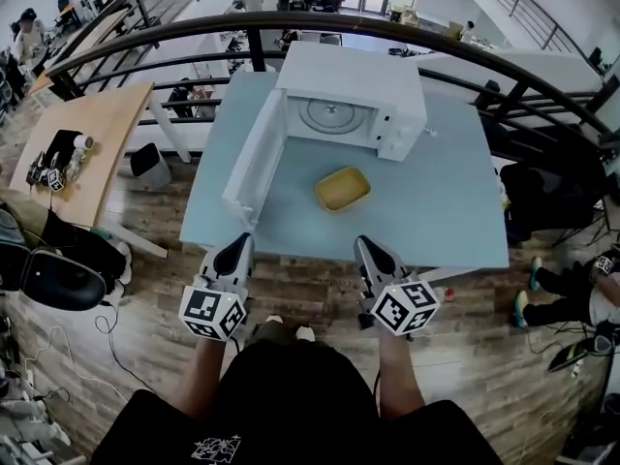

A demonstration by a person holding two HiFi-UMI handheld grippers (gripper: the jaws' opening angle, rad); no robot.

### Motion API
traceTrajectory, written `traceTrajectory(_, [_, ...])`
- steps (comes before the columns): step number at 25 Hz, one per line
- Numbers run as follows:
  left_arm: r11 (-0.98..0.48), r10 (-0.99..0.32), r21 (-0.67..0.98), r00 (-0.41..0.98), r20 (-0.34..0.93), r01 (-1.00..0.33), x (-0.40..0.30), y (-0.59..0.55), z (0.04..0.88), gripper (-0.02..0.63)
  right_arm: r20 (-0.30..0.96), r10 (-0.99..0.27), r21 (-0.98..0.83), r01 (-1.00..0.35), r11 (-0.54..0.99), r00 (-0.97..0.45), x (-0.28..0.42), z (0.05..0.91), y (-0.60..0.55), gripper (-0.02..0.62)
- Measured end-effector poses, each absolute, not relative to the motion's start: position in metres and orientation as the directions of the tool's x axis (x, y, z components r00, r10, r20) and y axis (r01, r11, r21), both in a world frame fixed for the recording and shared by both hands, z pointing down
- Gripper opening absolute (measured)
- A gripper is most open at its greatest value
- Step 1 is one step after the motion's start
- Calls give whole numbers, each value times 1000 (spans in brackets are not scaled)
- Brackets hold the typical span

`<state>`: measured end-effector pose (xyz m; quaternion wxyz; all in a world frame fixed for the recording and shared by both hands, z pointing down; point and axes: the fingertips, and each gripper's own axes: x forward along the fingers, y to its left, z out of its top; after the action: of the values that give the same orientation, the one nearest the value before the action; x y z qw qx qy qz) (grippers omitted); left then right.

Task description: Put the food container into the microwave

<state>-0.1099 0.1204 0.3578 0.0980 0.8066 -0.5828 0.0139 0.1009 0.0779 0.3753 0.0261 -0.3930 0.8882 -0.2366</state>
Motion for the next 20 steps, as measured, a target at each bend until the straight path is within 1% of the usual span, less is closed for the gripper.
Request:
traceTrajectory(4, [-330, -924, 136, 349, 156, -934, -98, 109, 363, 8, 152, -713, -477, -682, 554, -685, 105, 386, 71, 6])
traceTrajectory(10, [-385, -898, 135, 404, 173, -913, -79, 85, 367, 8, 162, -723, -487, -692, 533, -671, 108, 390, 59, 6])
traceTrajectory(15, [-443, -868, 124, 459, 190, -888, -63, 50, 373, 8, 178, -741, -514, -704, 491, -647, 109, 404, 36, 6])
traceTrajectory(20, [-489, -833, 151, 511, 213, -859, -41, 13, 391, 8, 219, -747, -576, -701, 420, -628, 105, 429, 6, 6])
